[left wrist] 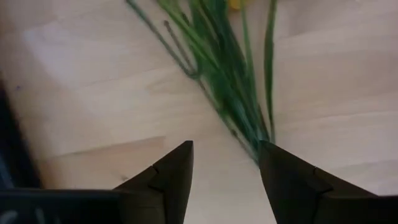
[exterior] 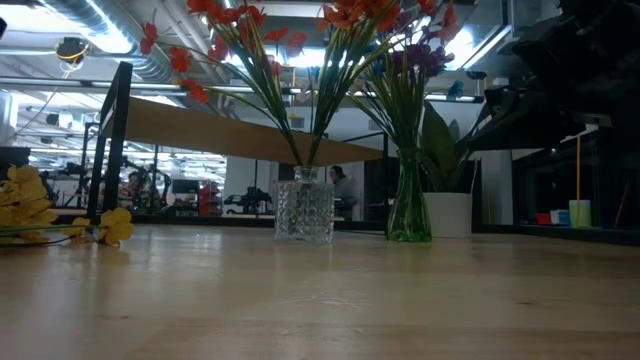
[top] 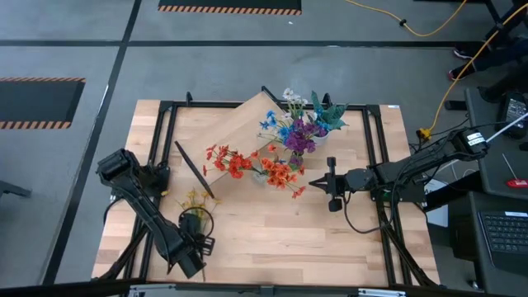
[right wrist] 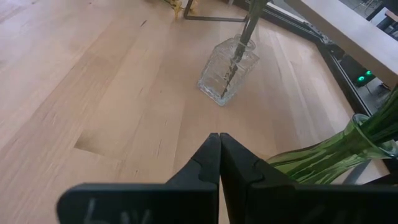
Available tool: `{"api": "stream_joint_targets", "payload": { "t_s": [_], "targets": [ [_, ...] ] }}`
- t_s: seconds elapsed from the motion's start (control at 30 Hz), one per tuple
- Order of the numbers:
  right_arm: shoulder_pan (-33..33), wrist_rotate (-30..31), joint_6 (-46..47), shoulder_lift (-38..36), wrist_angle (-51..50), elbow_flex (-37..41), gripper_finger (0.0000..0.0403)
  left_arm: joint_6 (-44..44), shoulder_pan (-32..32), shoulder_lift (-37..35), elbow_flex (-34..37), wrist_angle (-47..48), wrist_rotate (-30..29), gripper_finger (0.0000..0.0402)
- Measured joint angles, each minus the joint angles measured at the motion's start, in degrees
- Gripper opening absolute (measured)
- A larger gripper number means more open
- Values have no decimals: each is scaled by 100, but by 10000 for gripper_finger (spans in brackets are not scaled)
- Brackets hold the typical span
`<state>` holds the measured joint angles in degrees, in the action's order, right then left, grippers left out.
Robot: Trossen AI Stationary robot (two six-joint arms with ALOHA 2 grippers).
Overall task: Pick and place flowers into a vace then onto a shelf
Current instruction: Put the yellow flowers into the transparent vase
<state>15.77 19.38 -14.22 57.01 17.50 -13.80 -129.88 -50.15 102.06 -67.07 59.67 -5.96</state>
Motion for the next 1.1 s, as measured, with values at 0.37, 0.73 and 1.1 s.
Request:
{"api": "stream_joint_targets", "payload": {
  "t_s": [0.37,0.73,1.1],
  "targets": [
    [0,2,-2,-2,0,0,7,0,0,130,398,-784,-419,173],
    [0,2,-4,-2,0,0,7,-2,-3,551,378,-782,-466,173],
    [0,2,-4,0,4,0,7,-40,-7,562,380,-629,-606,173]
  ]
}}
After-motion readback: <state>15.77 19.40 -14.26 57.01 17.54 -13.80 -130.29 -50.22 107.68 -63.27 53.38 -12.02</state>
